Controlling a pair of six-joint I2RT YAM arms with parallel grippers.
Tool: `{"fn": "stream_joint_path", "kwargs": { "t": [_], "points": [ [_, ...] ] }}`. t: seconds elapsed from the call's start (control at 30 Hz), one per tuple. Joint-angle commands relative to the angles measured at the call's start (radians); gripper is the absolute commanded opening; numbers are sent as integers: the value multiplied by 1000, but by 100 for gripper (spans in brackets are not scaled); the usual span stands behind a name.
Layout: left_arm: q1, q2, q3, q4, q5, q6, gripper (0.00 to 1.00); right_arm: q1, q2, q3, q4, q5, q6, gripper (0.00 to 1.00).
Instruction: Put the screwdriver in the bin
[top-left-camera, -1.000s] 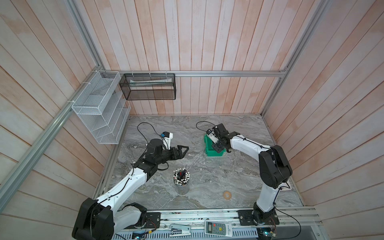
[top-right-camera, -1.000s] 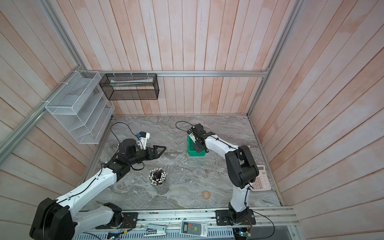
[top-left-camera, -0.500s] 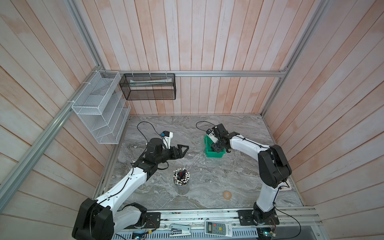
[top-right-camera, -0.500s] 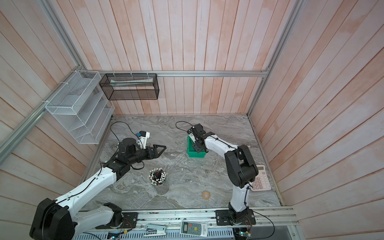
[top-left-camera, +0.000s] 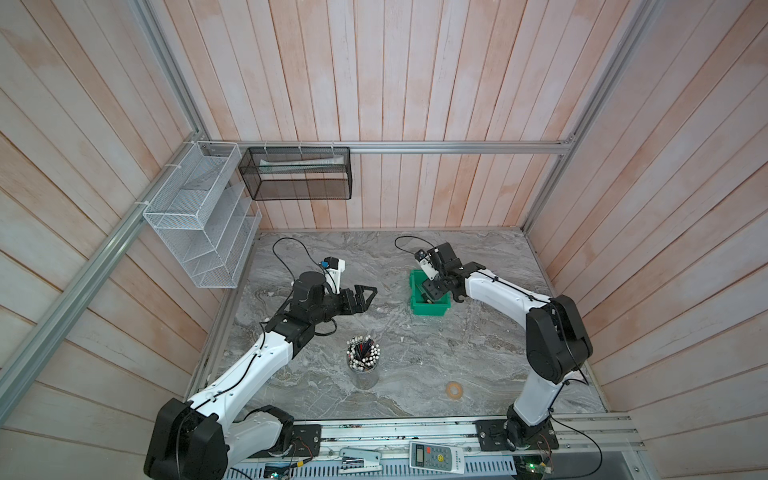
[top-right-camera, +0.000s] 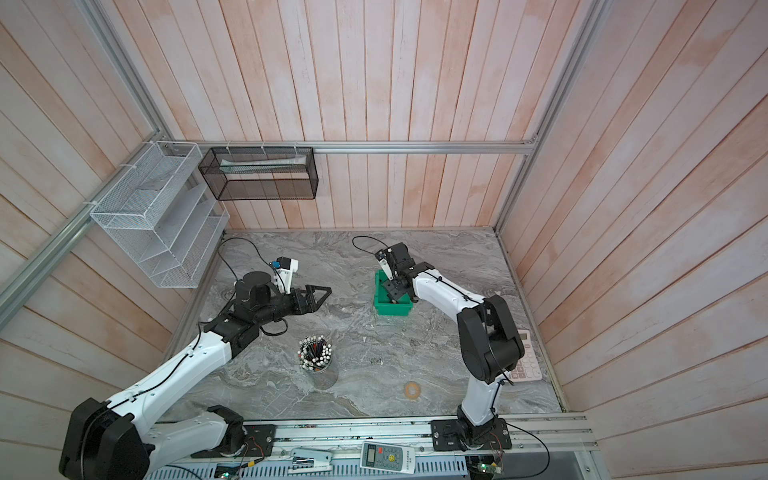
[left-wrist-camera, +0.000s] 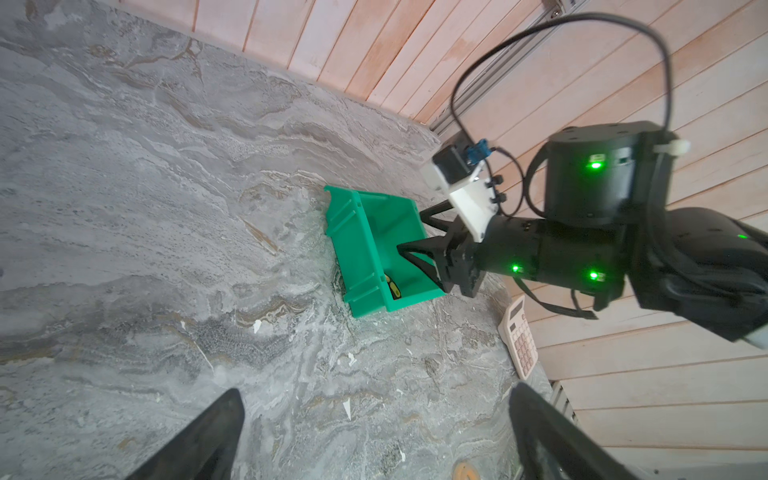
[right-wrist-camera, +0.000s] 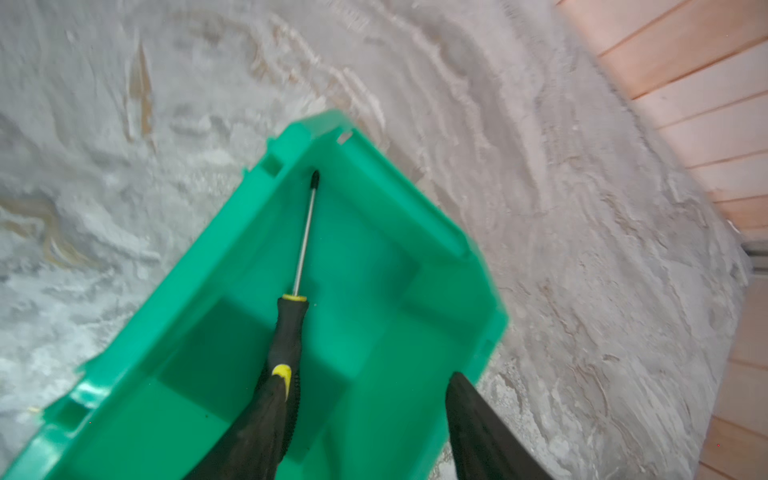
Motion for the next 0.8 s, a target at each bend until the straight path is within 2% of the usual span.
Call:
{"fn": "stream_joint_path", "kwargs": {
  "t": [0.0, 0.07, 0.1, 0.23, 0.33, 0.43, 0.53, 0.6, 0.77],
  "points": [
    [-5, 13, 71, -26, -49, 50, 100, -2, -78, 8, 83, 46, 61, 69],
    [-5, 20, 104, -30, -64, 64, 100, -8, -113, 2, 123, 46, 96, 81],
    [-5, 25, 120, -33, -71, 74, 100, -12, -134, -4, 144, 43, 114, 81],
    [-5, 47, 185, -55, -94, 114, 100, -38, -229, -35, 230, 43, 204, 97],
    [-5, 53, 211, -56, -115, 151, 100, -68, -322, -118, 318, 49, 290, 98],
    [-5, 39, 204, -41, -168, 200, 100, -148, -420, -218, 419, 111, 392, 99],
    [-4, 11, 163, 4, -280, 255, 100, -210, -508, -338, 505, 294, 510, 98],
    [5, -5, 139, 31, -359, 270, 100, -261, -552, -399, 523, 370, 583, 98],
    [66, -67, 38, 144, -457, 290, 100, -330, -676, -596, 600, 595, 738, 98]
  ]
}}
